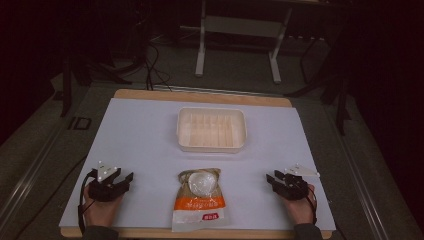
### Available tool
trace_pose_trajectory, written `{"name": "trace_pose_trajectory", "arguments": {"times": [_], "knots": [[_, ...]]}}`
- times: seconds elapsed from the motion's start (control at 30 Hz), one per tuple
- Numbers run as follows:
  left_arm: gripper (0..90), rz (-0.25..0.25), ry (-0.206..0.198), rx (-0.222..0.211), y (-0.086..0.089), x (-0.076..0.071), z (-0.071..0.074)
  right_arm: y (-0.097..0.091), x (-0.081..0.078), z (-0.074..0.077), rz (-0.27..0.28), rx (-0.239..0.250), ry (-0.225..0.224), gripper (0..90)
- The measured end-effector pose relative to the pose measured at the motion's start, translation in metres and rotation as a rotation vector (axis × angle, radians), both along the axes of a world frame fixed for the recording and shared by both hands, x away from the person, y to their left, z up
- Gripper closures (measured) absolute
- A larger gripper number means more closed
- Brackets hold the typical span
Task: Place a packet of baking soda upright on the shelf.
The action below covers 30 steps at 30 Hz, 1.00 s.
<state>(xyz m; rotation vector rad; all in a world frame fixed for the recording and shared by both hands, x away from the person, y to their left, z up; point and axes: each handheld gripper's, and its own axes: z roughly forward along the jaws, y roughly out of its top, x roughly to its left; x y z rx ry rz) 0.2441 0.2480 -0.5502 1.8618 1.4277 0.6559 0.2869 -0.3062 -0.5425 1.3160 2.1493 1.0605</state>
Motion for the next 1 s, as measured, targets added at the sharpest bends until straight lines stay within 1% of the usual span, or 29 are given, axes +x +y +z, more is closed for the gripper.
{"name": "trace_pose_trajectory", "arguments": {"times": [0.23,0.4,0.43,0.5,0.57,0.73,0.77,0.8,0.83,1.0], "knots": [[49.1,-0.005,-0.007,-0.002,0.000,-0.001,0.000,0.011,-0.008,0.007,0.049,-0.002,-0.015,58.7],[49.1,-0.005,-0.005,0.002,-0.001,-0.001,0.000,0.019,-0.015,0.012,0.080,0.026,-0.025,58.7],[49.1,-0.004,-0.002,0.005,-0.001,0.000,0.000,0.025,-0.018,0.015,0.102,0.041,-0.028,58.8],[49.0,-0.003,-0.004,0.006,-0.001,-0.001,0.000,0.030,-0.021,0.018,0.125,0.062,-0.023,58.5],[48.9,-0.003,-0.004,0.007,-0.001,-0.001,0.000,0.036,-0.024,0.020,0.152,0.071,-0.025,58.2],[48.7,-0.005,-0.003,0.009,-0.002,0.000,0.000,0.049,-0.036,0.024,0.207,0.063,-0.031,57.6],[48.6,-0.005,-0.003,0.009,-0.002,0.000,0.000,0.049,-0.036,0.024,0.207,0.063,-0.031,57.6],[48.6,-0.005,-0.003,0.009,-0.002,0.000,0.000,0.051,-0.039,0.024,0.216,0.066,-0.029,57.6],[48.6,-0.006,-0.003,0.011,-0.002,0.000,-0.001,0.054,-0.045,0.025,0.240,0.071,-0.025,57.6],[48.5,-0.005,-0.003,0.012,-0.002,0.000,-0.001,0.062,-0.056,0.025,0.282,0.066,-0.014,57.5]]}}
